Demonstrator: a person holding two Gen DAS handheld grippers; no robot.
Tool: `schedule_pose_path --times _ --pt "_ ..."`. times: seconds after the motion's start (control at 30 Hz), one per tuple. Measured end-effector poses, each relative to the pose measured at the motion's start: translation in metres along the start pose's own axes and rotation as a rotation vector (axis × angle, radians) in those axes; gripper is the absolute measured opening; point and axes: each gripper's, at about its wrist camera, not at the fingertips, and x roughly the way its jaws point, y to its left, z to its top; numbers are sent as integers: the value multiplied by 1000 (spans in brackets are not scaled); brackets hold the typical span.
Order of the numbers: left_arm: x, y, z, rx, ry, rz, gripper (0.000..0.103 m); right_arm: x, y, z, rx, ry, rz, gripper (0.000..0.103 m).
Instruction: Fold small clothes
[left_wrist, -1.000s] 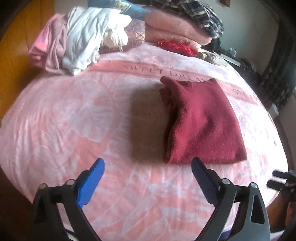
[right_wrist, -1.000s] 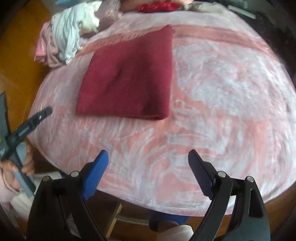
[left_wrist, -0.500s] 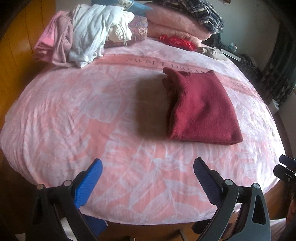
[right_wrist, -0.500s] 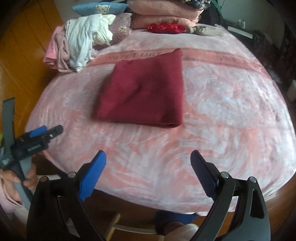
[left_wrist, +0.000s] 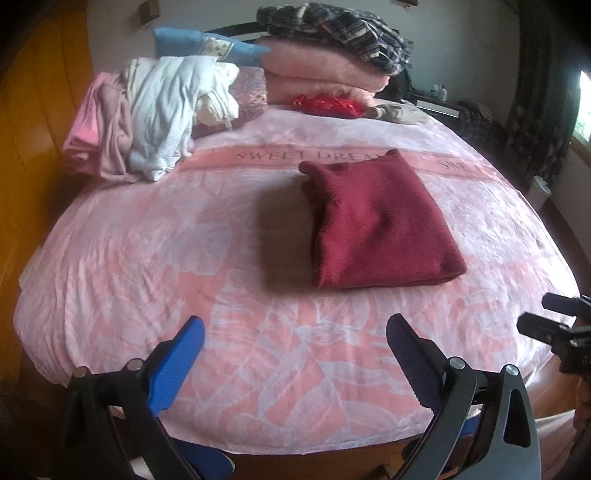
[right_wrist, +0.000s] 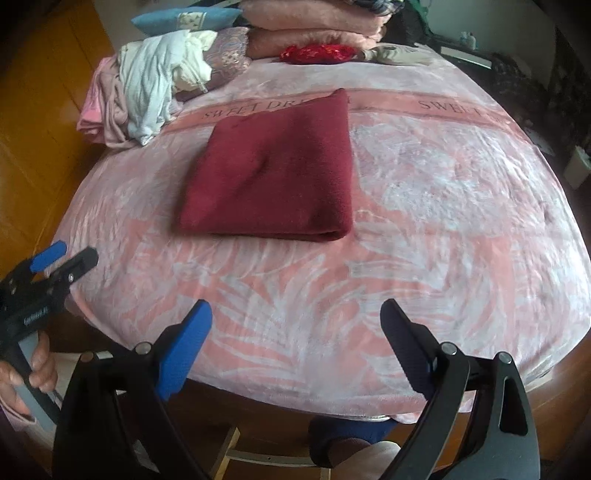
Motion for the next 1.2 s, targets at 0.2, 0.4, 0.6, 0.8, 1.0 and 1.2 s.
schedule_pose_path --times 0.2,0.4,0.6,0.8,1.0,1.2 --pt "3 -7 -3 8 4 17 99 -5 2 1 -6 -35 -20 95" --pt "6 -14 -8 3 27 18 99 -8 2 0 -6 -49 -30 97" --pt "6 -23 -11 31 17 23 99 -6 6 -2 -10 -41 -30 97" --pt "4 -24 -9 31 6 26 99 -3 7 -3 -11 -35 -42 97" --pt "4 -25 -9 33 6 25 99 -2 7 -3 -12 -34 -45 97" --pt "4 -26 -8 32 7 23 99 -2 7 -3 -12 -36 -46 97"
